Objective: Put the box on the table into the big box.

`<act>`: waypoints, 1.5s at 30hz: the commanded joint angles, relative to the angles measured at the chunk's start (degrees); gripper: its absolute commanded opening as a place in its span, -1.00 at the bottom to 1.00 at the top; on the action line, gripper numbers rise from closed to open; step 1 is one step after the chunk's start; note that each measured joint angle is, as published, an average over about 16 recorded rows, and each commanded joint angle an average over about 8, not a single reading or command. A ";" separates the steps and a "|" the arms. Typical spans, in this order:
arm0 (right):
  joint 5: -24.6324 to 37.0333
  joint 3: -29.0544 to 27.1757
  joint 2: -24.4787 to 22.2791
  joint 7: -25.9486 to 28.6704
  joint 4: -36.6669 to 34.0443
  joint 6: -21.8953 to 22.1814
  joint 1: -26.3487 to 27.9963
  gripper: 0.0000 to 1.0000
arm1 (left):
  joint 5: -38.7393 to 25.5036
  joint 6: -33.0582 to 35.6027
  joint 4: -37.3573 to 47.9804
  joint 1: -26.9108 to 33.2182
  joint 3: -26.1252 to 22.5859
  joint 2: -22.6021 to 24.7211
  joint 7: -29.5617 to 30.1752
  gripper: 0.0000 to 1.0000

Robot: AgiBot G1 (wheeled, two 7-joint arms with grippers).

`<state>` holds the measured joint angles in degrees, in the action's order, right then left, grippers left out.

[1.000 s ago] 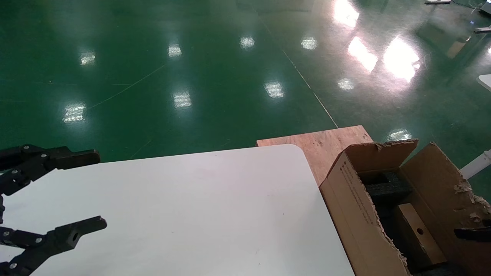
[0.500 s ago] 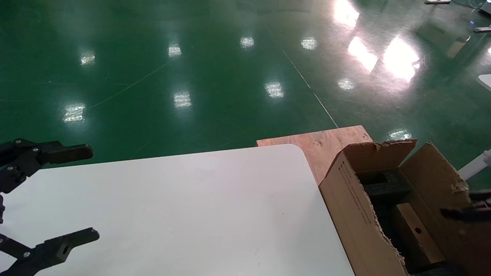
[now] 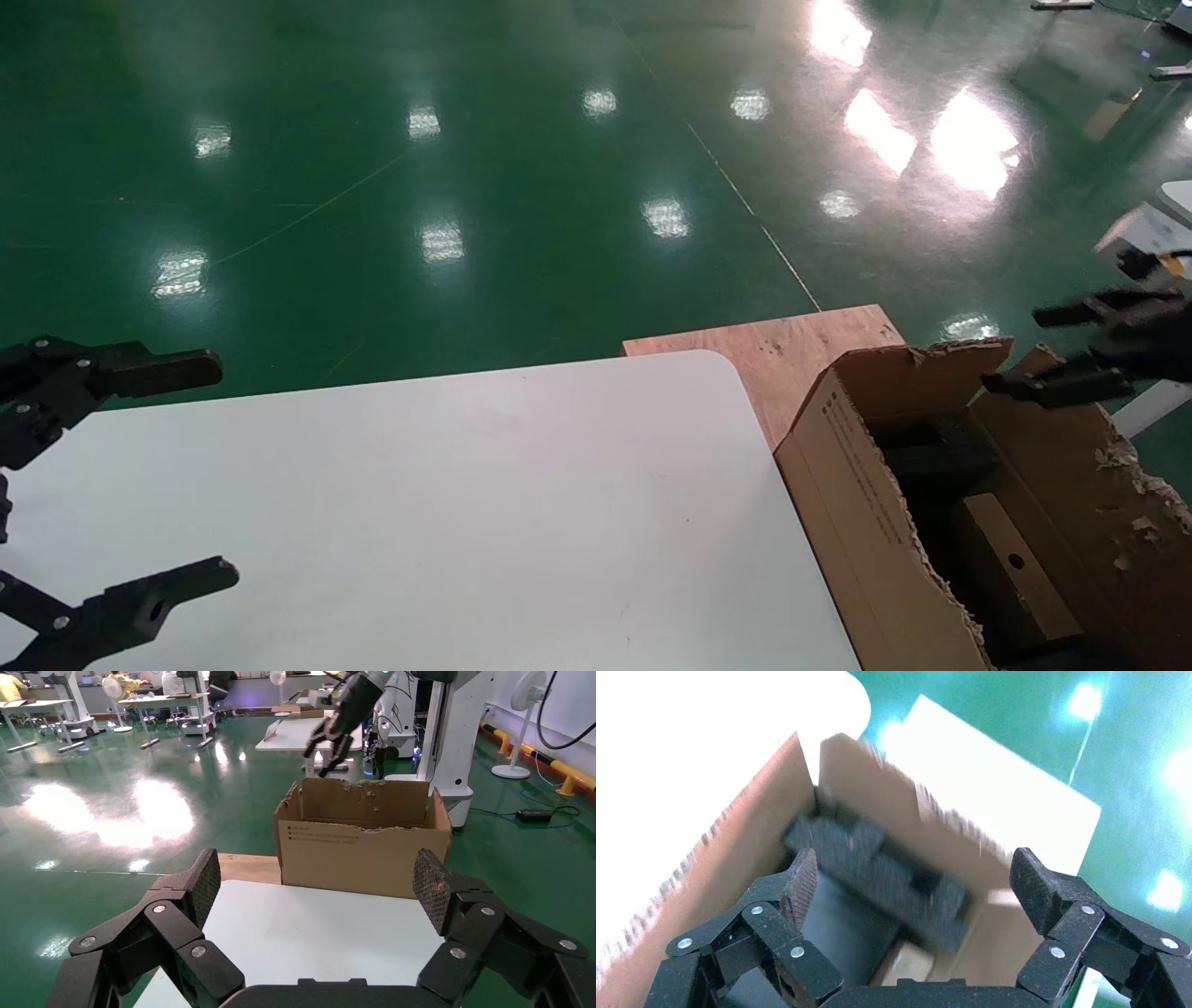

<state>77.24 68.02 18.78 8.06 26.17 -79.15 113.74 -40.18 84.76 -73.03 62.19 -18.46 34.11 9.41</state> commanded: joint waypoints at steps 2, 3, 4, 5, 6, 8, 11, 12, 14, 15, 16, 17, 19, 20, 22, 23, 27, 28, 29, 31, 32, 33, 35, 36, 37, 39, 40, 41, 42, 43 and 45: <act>-0.94 -0.65 0.61 -0.53 3.27 0.55 0.45 1.00 | 0.00 0.00 0.00 0.00 -0.01 0.00 0.00 1.00; -1.09 -0.80 0.73 -0.66 4.15 1.00 0.50 1.00 | 0.00 0.00 0.00 0.00 -0.01 0.00 0.00 1.00; -1.17 -0.92 0.84 -0.79 5.12 1.52 0.58 1.00 | 0.00 -0.01 0.00 0.00 -0.01 0.00 0.00 1.00; -1.19 -1.04 0.95 -0.90 6.12 2.15 0.67 1.00 | 0.00 -0.01 0.00 0.00 -0.01 0.00 -0.01 1.00; -1.16 -1.13 1.04 -0.98 7.01 2.77 0.75 1.00 | 0.00 -0.01 0.01 0.00 -0.01 0.00 -0.01 1.00; -1.02 -1.24 1.15 -1.12 8.32 3.78 0.88 1.00 | 0.00 -0.02 0.01 -0.01 -0.01 0.00 -0.01 1.00; -0.81 -1.32 1.25 -1.23 9.37 4.64 1.03 1.00 | 0.00 -0.02 0.02 -0.01 -0.01 -0.01 -0.01 1.00; -0.76 -1.33 1.25 -1.23 9.43 4.77 1.03 1.00 | 0.00 -0.02 0.02 -0.01 -0.01 -0.01 -0.01 1.00; -0.76 -1.30 1.20 -1.19 9.01 4.53 0.97 1.00 | 0.01 -0.02 0.02 -0.01 -0.01 -0.01 -0.01 1.00; -0.77 -1.29 1.18 -1.17 8.82 4.39 0.95 1.00 | 0.01 -0.02 0.02 -0.01 -0.01 -0.01 -0.01 1.00; -0.81 -1.32 1.17 -1.15 8.68 4.26 0.89 1.00 | 0.01 -0.02 0.02 -0.01 -0.01 -0.01 -0.01 1.00; -0.87 -1.39 1.18 -1.13 8.59 4.14 0.80 1.00 | 0.02 -0.02 0.02 -0.01 -0.01 -0.01 -0.01 1.00; -1.10 -1.67 1.24 -1.09 8.59 3.90 0.45 1.00 | 0.02 -0.02 0.02 -0.01 -0.01 -0.01 -0.01 1.00; -1.33 -1.99 1.33 -1.05 8.76 3.77 0.10 1.00 | 0.02 -0.02 0.02 -0.01 -0.02 -0.01 -0.01 1.00; -1.96 -2.93 1.61 -0.99 9.53 3.61 -0.85 1.00 | 0.02 -0.02 0.03 0.00 -0.02 -0.01 -0.02 1.00; -2.40 -3.57 1.80 -0.94 10.02 3.48 -1.51 1.00 | 0.02 -0.02 0.03 0.00 -0.02 0.00 -0.02 1.00; -4.55 -6.73 2.75 -0.70 12.47 2.82 -4.83 1.00 | 0.02 -0.02 0.04 0.00 -0.03 0.00 -0.02 1.00; -5.11 -7.56 2.99 -0.64 13.10 2.65 -5.69 1.00 | 0.02 -0.01 0.04 0.00 -0.03 0.00 -0.02 1.00; -5.70 -8.41 3.25 -0.58 13.76 2.47 -6.59 1.00 | 0.03 -0.01 0.04 0.01 -0.03 0.00 -0.02 1.00; -6.84 -10.10 3.75 -0.45 15.06 2.13 -8.34 1.00 | 0.03 -0.01 0.05 0.01 -0.04 -0.01 -0.03 1.00; -7.42 -10.95 4.00 -0.38 15.72 1.95 -9.24 1.00 | 0.03 -0.01 0.05 0.01 -0.04 -0.01 -0.03 1.00; -8.01 -11.81 4.26 -0.32 16.38 1.77 -10.13 1.00 | 0.03 -0.01 0.05 0.01 -0.04 -0.01 -0.03 1.00; -9.15 -13.49 4.76 -0.19 17.68 1.43 -11.89 1.00 | 0.03 -0.01 0.05 0.01 -0.04 -0.01 -0.03 1.00; -9.74 -14.35 5.02 -0.13 18.34 1.25 -12.79 1.00 | 0.03 -0.02 0.05 0.01 -0.04 -0.01 -0.03 1.00; -10.30 -15.17 5.26 -0.07 18.98 1.08 -13.65 1.00 | 0.03 -0.02 0.05 0.01 -0.05 -0.01 -0.03 1.00; -11.47 -16.88 5.77 0.06 20.30 0.72 -15.45 1.00 | 0.04 -0.02 0.05 0.01 -0.05 -0.01 -0.03 1.00; -12.03 -17.71 6.02 0.12 20.94 0.55 -16.31 1.00 | 0.04 -0.02 0.05 0.01 -0.05 -0.01 -0.03 1.00; -12.61 -18.57 6.27 0.19 21.60 0.38 -17.20 1.00 | 0.04 -0.02 0.05 0.01 -0.05 -0.01 -0.04 1.00; -13.19 -19.42 6.53 0.25 22.26 0.20 -18.10 1.00 | 0.04 -0.02 0.05 0.01 -0.05 -0.01 -0.04 1.00; -13.75 -20.25 6.78 0.31 22.90 0.03 -18.96 1.00 | 0.04 -0.02 0.05 0.02 -0.06 -0.01 -0.04 1.00; -14.92 -21.95 7.28 0.44 24.22 -0.33 -20.75 1.00 | 0.04 -0.02 0.05 0.02 -0.06 -0.01 -0.04 1.00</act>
<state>62.33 46.08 26.06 8.50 50.37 -79.48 93.01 -40.14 84.74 -72.98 62.20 -18.51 34.10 9.37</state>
